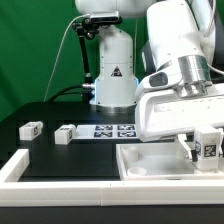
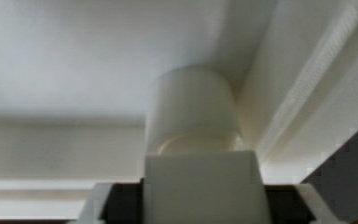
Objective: Assemble one leg
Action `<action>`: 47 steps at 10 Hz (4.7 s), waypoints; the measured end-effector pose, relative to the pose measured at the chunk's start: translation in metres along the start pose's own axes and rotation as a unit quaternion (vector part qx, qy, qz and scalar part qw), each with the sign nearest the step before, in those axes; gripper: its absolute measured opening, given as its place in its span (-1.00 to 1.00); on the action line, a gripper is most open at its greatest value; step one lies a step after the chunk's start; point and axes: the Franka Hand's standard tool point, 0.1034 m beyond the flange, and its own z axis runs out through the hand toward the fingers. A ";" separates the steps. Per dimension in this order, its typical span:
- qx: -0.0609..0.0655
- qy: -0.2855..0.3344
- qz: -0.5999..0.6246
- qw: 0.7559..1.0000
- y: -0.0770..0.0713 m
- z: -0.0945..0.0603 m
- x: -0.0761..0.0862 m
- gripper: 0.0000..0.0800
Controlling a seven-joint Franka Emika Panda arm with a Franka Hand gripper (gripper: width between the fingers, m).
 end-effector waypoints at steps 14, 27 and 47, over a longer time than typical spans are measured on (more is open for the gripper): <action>0.002 -0.009 0.001 1.000 -0.001 -0.018 0.019 0.62; 0.079 -0.301 0.006 0.950 -0.014 -0.022 0.023 0.56; -0.107 -0.235 0.671 0.695 -0.009 -0.019 0.019 -0.26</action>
Offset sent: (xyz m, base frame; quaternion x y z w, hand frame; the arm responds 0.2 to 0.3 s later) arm 0.0000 0.0000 0.0000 0.0000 0.0000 0.0000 1.0000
